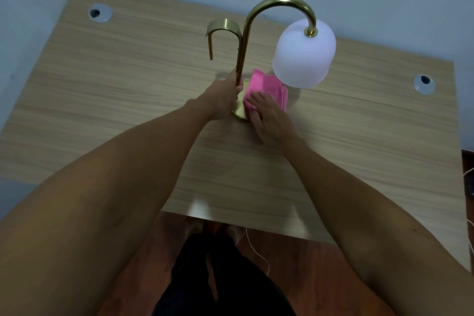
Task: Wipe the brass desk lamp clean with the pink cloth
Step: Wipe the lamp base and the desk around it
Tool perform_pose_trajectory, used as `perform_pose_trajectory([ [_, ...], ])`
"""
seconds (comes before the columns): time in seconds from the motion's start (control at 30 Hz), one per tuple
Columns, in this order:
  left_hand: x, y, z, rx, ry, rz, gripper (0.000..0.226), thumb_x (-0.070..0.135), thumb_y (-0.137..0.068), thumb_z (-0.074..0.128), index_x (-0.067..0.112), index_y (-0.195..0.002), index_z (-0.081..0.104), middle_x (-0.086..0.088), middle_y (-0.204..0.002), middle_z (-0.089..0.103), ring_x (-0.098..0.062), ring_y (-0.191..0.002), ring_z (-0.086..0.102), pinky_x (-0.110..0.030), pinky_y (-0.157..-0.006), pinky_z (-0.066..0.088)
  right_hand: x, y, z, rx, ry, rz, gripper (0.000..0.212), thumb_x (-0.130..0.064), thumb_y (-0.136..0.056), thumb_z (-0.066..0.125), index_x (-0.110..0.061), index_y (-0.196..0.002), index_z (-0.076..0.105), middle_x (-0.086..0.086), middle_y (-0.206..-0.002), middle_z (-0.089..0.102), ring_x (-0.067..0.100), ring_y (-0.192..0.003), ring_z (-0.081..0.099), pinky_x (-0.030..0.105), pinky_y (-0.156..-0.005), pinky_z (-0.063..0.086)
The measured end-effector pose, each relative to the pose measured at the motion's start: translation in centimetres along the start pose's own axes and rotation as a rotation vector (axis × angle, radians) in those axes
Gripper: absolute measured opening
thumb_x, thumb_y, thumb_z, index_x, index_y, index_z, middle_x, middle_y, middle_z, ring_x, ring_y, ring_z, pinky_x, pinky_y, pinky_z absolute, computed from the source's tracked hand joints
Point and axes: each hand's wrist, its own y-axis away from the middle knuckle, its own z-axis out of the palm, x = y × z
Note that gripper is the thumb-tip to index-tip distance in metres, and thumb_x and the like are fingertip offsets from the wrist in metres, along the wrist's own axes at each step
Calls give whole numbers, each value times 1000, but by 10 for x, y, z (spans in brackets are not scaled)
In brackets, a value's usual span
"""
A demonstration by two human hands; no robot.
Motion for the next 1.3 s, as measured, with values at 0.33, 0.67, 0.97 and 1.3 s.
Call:
perform_pose_trajectory([
  [0.33,0,0,-1,-15,13,-14,8,20,-106,40,21,-112,46,-9,-101,63,-22,-91,61,-19,-62,42,22,7,-14,-8,9,39,52,-32,-111,33,-14,-159,43,8,-170,33,25,-161,22,39,-127,14],
  [0.67,2,2,-2,-16,-29,-3,17,19,-107,39,15,-120,48,-11,-105,64,-23,-92,61,-17,-59,38,14,38,3,-9,-5,-133,50,-27,-111,38,-12,-158,43,8,-168,34,19,-160,19,44,-132,13],
  [0.97,7,7,-4,2,-60,38,32,19,-107,40,7,-136,46,-4,-103,58,-15,-92,55,-27,-77,40,-5,-12,12,-42,82,-83,55,-36,-114,24,-17,-164,30,9,-172,26,23,-163,13,36,-130,-5],
  [1.3,3,2,-6,-20,-61,31,25,17,-106,41,8,-127,51,-12,-104,63,-25,-93,61,-36,-77,48,6,-44,-1,-19,64,-2,54,-31,-113,27,-12,-163,33,11,-172,29,30,-162,16,37,-128,-1],
])
